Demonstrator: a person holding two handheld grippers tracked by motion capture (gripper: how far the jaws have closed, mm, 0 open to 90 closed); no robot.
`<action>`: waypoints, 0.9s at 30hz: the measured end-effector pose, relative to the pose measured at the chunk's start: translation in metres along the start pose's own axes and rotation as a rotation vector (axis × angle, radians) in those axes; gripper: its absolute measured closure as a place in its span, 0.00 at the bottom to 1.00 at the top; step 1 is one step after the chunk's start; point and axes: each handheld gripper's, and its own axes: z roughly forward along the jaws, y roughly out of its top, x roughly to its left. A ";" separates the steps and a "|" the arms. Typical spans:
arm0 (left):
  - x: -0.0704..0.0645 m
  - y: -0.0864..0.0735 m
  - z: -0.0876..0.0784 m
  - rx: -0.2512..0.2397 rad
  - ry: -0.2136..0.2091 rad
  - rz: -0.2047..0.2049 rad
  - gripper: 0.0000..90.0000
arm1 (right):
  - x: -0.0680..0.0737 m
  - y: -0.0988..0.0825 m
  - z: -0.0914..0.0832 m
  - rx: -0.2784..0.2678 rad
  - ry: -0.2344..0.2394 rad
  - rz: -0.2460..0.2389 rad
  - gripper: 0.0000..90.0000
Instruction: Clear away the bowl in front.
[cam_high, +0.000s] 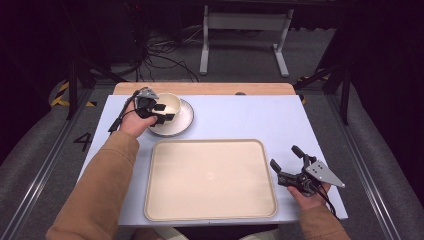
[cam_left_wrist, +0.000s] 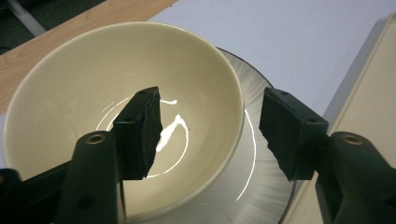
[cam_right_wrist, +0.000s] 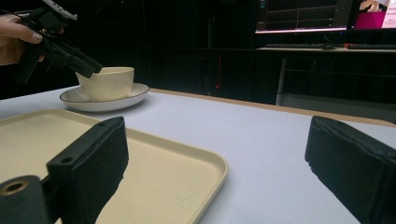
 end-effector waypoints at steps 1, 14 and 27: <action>-0.001 0.000 0.001 0.008 0.001 0.006 0.46 | 0.000 0.000 0.000 0.001 -0.001 0.000 0.07; -0.006 -0.002 0.017 0.065 0.019 0.056 0.61 | 0.000 0.000 0.000 -0.003 0.001 -0.001 0.08; -0.012 0.000 0.026 0.116 0.041 0.102 0.85 | -0.001 0.000 0.000 -0.004 0.001 -0.002 0.08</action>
